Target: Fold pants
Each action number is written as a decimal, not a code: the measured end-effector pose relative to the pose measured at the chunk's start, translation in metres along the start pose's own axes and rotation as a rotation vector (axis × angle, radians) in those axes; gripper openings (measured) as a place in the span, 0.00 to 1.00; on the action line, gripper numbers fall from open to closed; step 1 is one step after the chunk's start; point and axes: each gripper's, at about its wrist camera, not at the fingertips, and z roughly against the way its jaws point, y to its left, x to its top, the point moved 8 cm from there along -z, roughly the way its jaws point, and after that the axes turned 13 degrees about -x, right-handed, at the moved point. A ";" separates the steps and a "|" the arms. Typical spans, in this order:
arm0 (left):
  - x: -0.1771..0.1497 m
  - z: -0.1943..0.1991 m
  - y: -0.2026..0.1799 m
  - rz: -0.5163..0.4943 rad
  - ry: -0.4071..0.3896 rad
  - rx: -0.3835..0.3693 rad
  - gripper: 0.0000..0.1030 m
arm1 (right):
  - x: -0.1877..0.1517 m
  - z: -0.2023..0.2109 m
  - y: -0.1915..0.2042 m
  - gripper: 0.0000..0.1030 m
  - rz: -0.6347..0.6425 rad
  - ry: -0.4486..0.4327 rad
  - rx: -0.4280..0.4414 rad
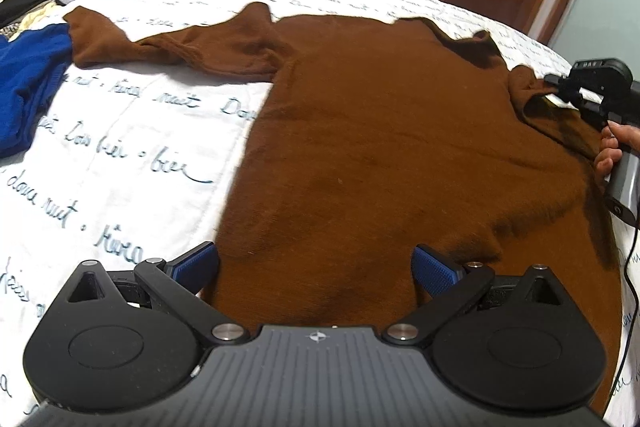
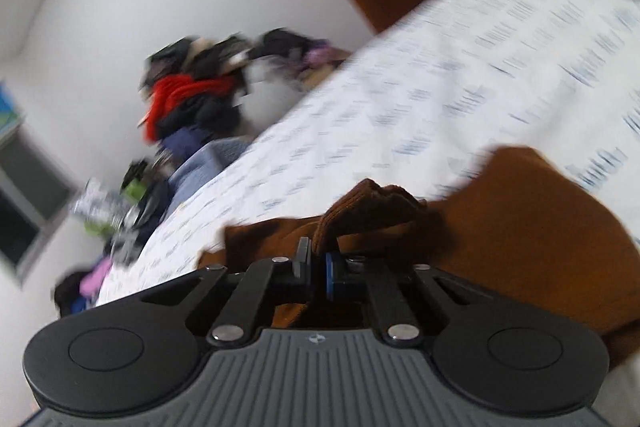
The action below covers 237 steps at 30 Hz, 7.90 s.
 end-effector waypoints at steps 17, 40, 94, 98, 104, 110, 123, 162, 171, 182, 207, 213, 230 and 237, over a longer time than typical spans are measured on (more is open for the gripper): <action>0.007 0.025 0.053 0.104 -0.044 0.073 0.99 | -0.166 -0.014 0.217 0.07 1.080 -0.111 0.031; 0.037 0.051 0.128 0.198 -0.135 0.138 0.99 | -0.180 0.014 0.208 0.62 1.007 0.019 0.114; 0.262 -0.012 0.043 -0.048 -0.407 -0.197 0.14 | -0.133 0.104 0.034 0.79 0.458 0.033 0.085; 0.235 -0.030 -0.008 -0.154 -0.360 -0.307 0.14 | -0.125 0.102 0.016 0.79 0.397 0.032 0.056; 0.198 -0.091 -0.038 -0.215 -0.219 -0.410 0.19 | -0.120 0.097 0.000 0.79 0.303 0.051 0.084; 0.177 -0.127 -0.015 -0.213 -0.121 -0.297 0.56 | -0.120 0.099 0.002 0.79 0.325 0.048 0.093; 0.164 -0.092 0.024 -0.255 -0.155 -0.099 0.66 | -0.071 0.033 0.076 0.80 0.117 0.306 0.452; 0.122 -0.095 0.032 -0.256 -0.147 0.080 0.84 | -0.066 -0.064 0.120 0.62 -0.136 0.397 0.394; 0.125 -0.089 0.025 -0.252 -0.172 0.070 0.85 | -0.066 -0.066 0.099 0.07 -0.072 0.328 0.254; 0.125 -0.085 0.022 -0.239 -0.177 0.053 0.88 | -0.003 0.018 0.034 0.07 0.057 -0.064 0.046; 0.115 -0.092 0.044 -0.278 -0.118 0.136 0.88 | -0.022 0.044 -0.062 0.07 -0.023 0.027 -0.054; 0.114 -0.100 0.041 -0.302 -0.109 0.132 0.88 | -0.025 0.023 -0.058 0.12 -0.085 0.099 -0.055; 0.138 -0.097 0.078 -0.243 -0.232 0.318 0.93 | -0.013 0.048 -0.063 0.07 0.024 -0.045 -0.086; 0.130 -0.082 0.072 -0.322 -0.270 0.397 0.92 | -0.018 0.053 -0.075 0.05 0.064 -0.028 -0.116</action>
